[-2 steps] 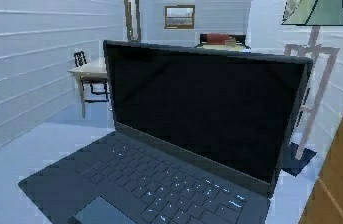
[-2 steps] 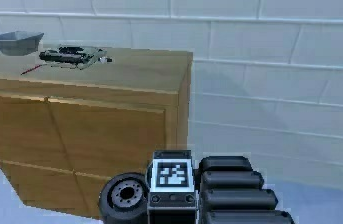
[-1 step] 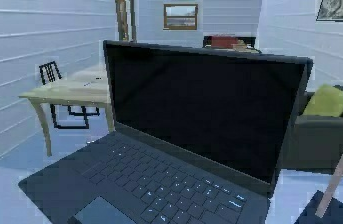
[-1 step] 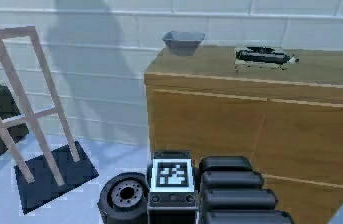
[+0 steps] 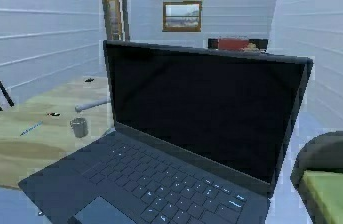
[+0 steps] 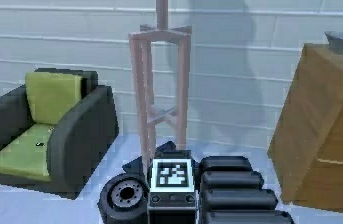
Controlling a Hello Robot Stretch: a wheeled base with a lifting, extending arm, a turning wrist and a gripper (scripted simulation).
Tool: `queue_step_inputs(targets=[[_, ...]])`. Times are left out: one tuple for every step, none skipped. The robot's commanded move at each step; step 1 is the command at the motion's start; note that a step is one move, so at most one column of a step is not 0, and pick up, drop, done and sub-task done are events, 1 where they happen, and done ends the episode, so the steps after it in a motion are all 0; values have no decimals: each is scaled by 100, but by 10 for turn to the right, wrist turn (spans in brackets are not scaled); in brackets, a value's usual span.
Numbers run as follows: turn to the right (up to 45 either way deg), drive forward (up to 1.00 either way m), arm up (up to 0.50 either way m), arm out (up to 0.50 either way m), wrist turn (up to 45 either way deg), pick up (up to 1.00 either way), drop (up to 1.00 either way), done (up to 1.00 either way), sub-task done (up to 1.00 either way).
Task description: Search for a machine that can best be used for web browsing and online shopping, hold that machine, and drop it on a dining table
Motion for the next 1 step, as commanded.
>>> queue_step_inputs(targets=[[30,0,0,0,0,0,0,0,0]])
